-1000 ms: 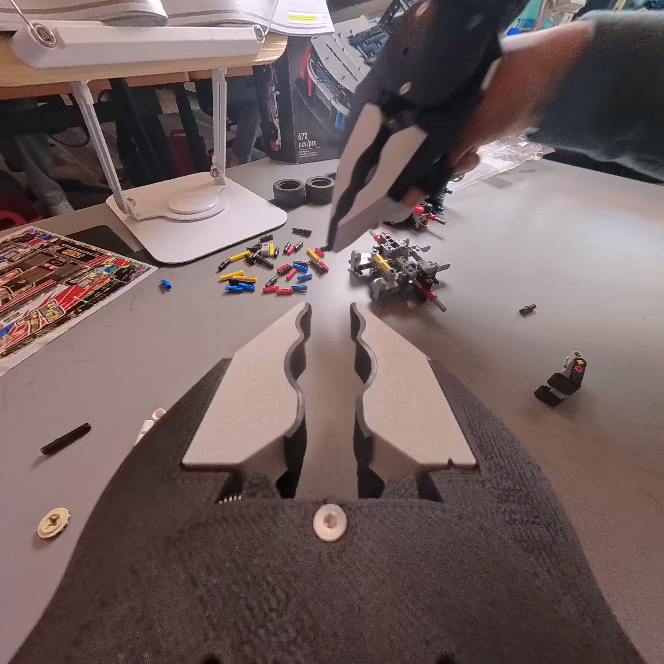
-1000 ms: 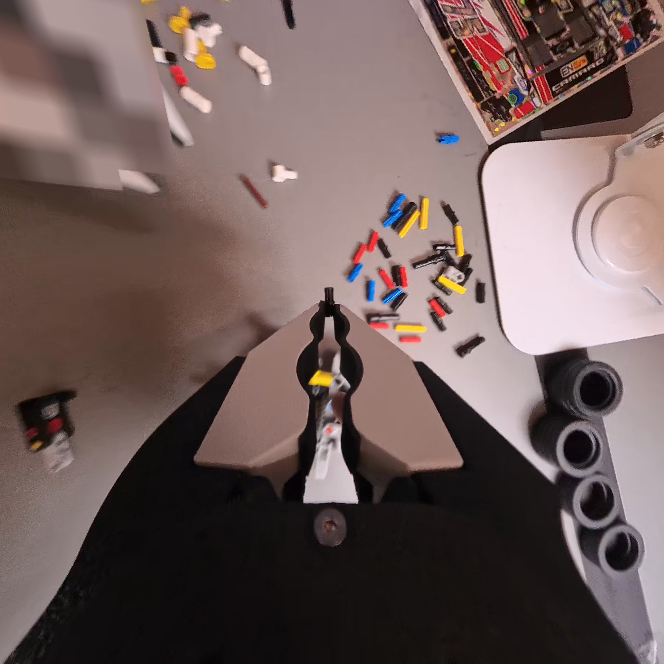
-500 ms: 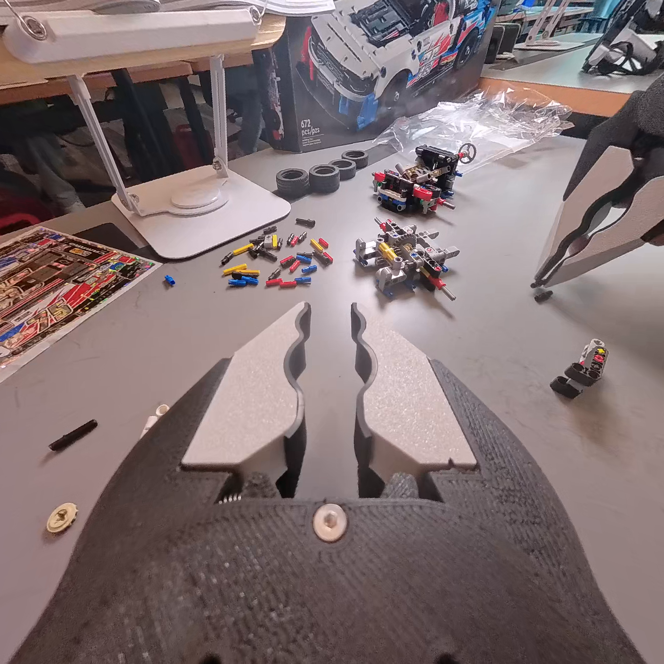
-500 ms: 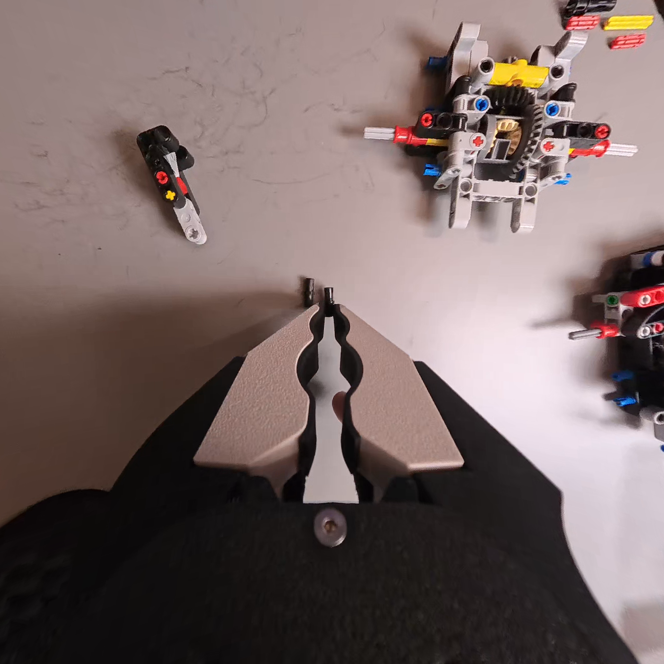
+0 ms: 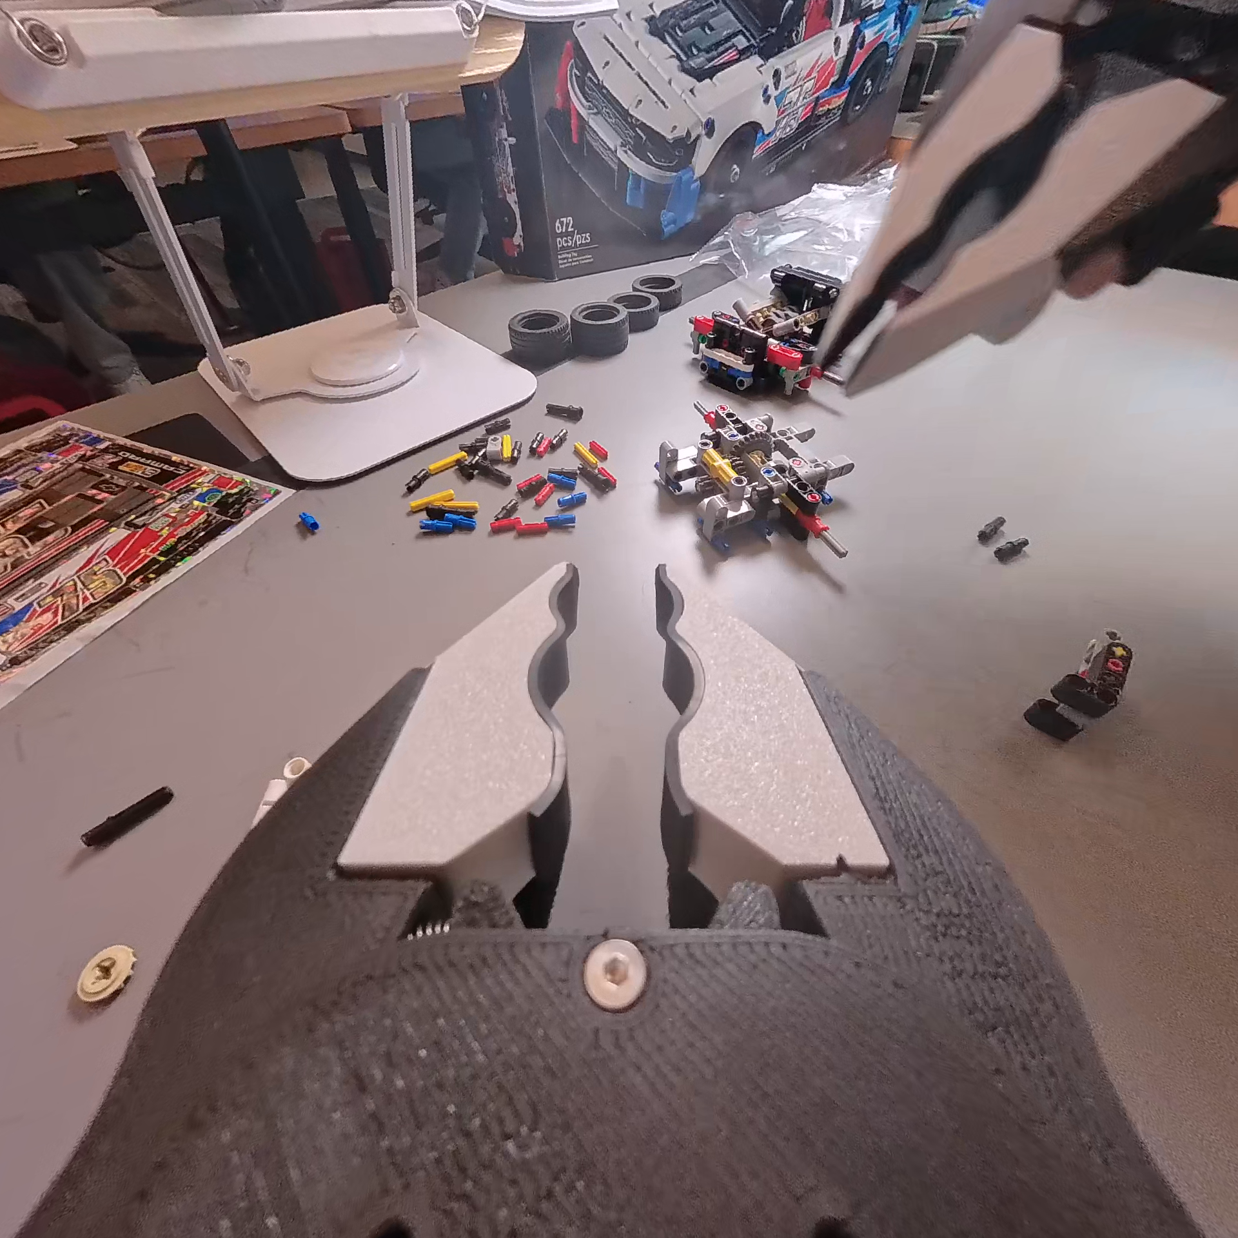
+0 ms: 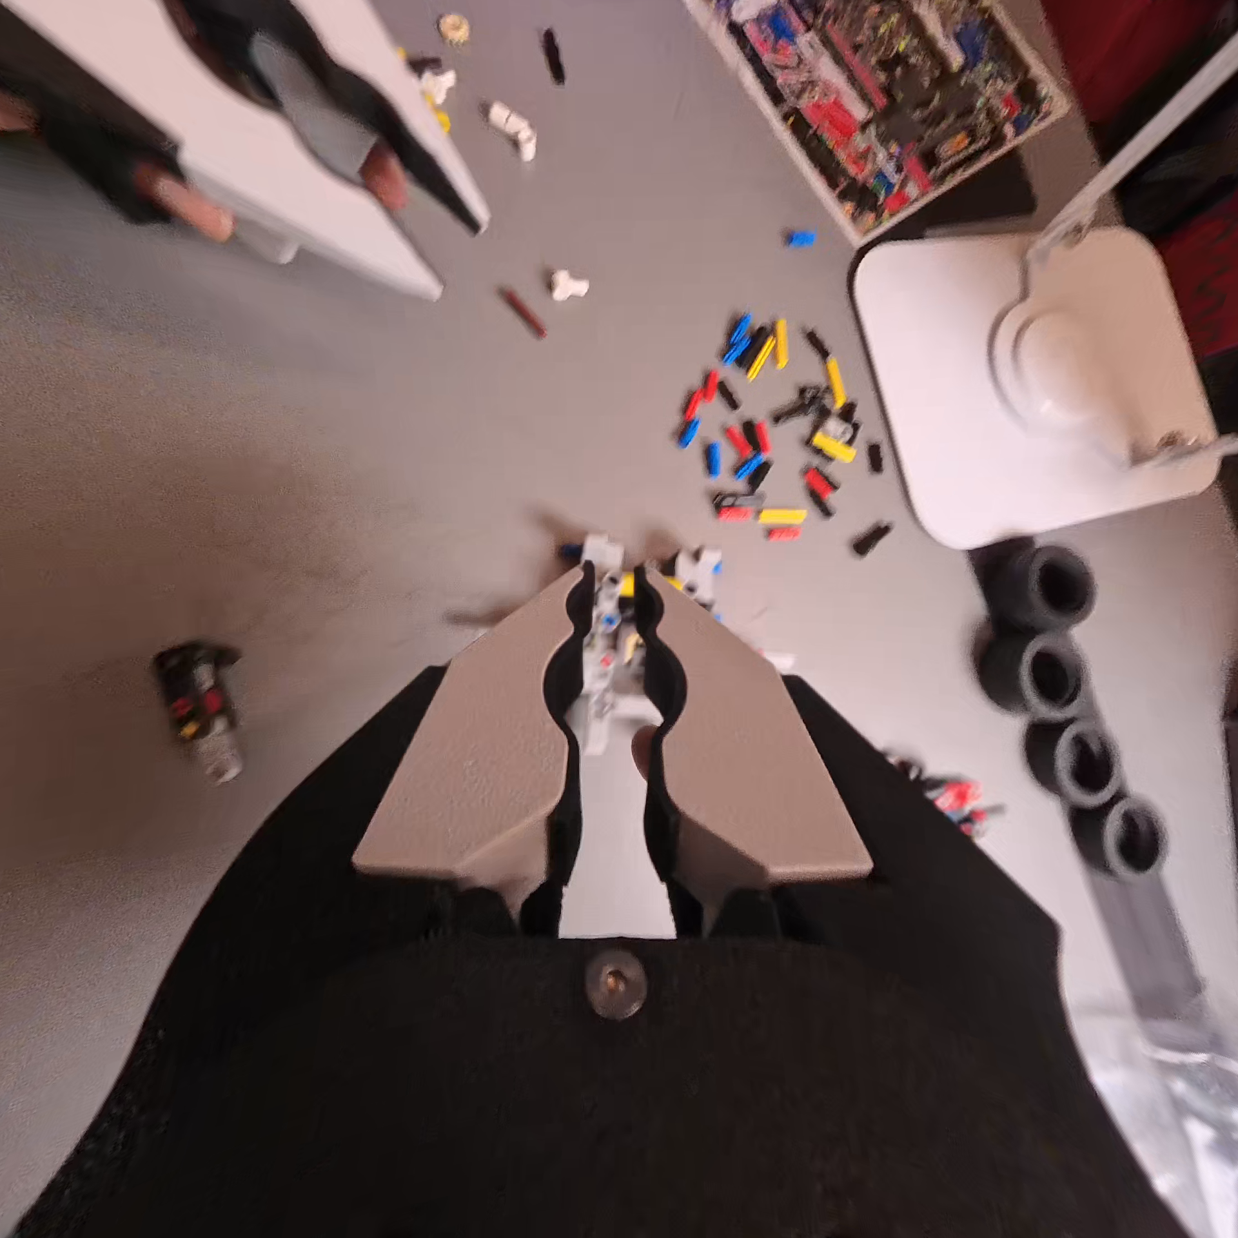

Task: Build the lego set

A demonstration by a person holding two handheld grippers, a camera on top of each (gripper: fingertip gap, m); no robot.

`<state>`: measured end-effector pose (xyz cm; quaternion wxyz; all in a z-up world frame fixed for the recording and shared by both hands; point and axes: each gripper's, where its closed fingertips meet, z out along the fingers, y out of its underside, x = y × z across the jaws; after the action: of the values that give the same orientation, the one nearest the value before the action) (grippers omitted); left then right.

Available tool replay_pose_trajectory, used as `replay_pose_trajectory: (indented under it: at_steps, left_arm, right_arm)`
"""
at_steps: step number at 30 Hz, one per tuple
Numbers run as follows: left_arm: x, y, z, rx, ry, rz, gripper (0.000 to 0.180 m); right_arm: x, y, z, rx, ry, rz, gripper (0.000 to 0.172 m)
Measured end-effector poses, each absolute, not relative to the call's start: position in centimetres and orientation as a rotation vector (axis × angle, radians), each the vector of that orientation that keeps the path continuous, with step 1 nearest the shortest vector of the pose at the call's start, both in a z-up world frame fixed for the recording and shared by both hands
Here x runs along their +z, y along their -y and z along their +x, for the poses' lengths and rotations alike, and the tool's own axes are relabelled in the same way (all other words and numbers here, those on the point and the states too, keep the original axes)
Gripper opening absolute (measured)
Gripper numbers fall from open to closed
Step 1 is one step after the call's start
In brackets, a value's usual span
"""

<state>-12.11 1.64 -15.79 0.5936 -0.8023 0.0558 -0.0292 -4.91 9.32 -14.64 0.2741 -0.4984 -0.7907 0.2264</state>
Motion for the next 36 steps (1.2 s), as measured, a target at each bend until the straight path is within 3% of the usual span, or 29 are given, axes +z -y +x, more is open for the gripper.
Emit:
replay_pose_trajectory:
  at_steps: [1, 14, 23, 29, 36]
  left_arm:
    - [-15.8, -1.6, -12.2, -0.068, -0.127, -1.864, 0.022]
    - [-15.4, -1.6, -12.6, -0.070, -0.127, -1.851, 0.022]
    - [-15.5, -1.6, -13.2, -0.085, -0.103, -1.853, 0.023]
    - [-15.3, -1.6, -12.8, -0.074, -0.124, -1.849, 0.024]
    - [-15.9, -1.8, -12.9, -0.050, -0.133, -1.870, 0.024]
  right_arm:
    - [-14.6, -9.7, -6.7, 0.601, 2.143, -1.311, 0.010]
    - [-21.4, -12.2, -17.0, 0.541, 2.537, -1.099, 0.014]
    - [-21.0, -12.1, -17.1, 0.615, 2.537, -1.102, 0.003]
    - [-16.7, -11.3, -8.0, 0.615, 2.458, -1.212, 0.002]
    - [-20.3, -9.9, 4.3, 0.608, 2.292, -1.640, 0.002]
